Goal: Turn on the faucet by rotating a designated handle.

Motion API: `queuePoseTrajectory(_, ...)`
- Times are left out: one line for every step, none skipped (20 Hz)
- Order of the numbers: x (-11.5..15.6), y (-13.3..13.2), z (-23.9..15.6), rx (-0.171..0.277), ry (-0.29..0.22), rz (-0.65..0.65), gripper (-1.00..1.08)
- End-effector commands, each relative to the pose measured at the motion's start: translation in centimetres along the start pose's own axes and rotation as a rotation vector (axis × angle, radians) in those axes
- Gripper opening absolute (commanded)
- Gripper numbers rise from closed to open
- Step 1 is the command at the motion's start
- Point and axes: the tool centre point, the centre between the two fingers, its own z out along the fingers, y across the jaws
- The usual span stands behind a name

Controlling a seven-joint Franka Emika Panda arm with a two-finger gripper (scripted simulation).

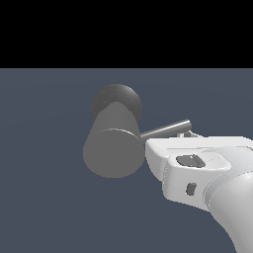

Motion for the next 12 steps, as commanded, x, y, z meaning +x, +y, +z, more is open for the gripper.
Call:
queuePoseTrajectory(-1.9, 0.9, 0.2, -0.012, -0.033, -0.003, -1.0)
queuePoseTrajectory(-2.3, 1.0, 0.2, -0.012, -0.034, -0.003, -1.0)
queuePoseTrajectory(-2.6, 1.1, 0.2, -0.012, -0.035, -0.003, -1.0)
queuePoseTrajectory(-2.9, 1.2, 0.2, -0.012, -0.036, -0.003, -1.0)
queuePoseTrajectory(-3.2, 1.3, 0.2, -0.013, -0.037, -0.003, -1.0)
queuePoseTrajectory(-3.5, 1.4, 0.2, -0.013, -0.038, -0.003, -1.0)
queuePoseTrajectory(-3.8, 1.5, 0.2, -0.013, -0.039, -0.003, -1.0)
queuePoseTrajectory(-4.1, 1.6, 0.1, -0.013, -0.04, -0.003, -1.0)
queuePoseTrajectory(-4.4, 1.7, 0.1, -0.013, -0.041, -0.003, -1.0)
queuePoseTrajectory(-4.7, 1.7, 0.1, -0.013, -0.042, -0.003, -1.0)
queuePoseTrajectory(-5.0, 1.8, 0.1, -0.014, -0.043, -0.003, -1.0)
queuePoseTrajectory(-5.0, 1.8, 0.1, -0.014, -0.043, -0.003, -1.0)
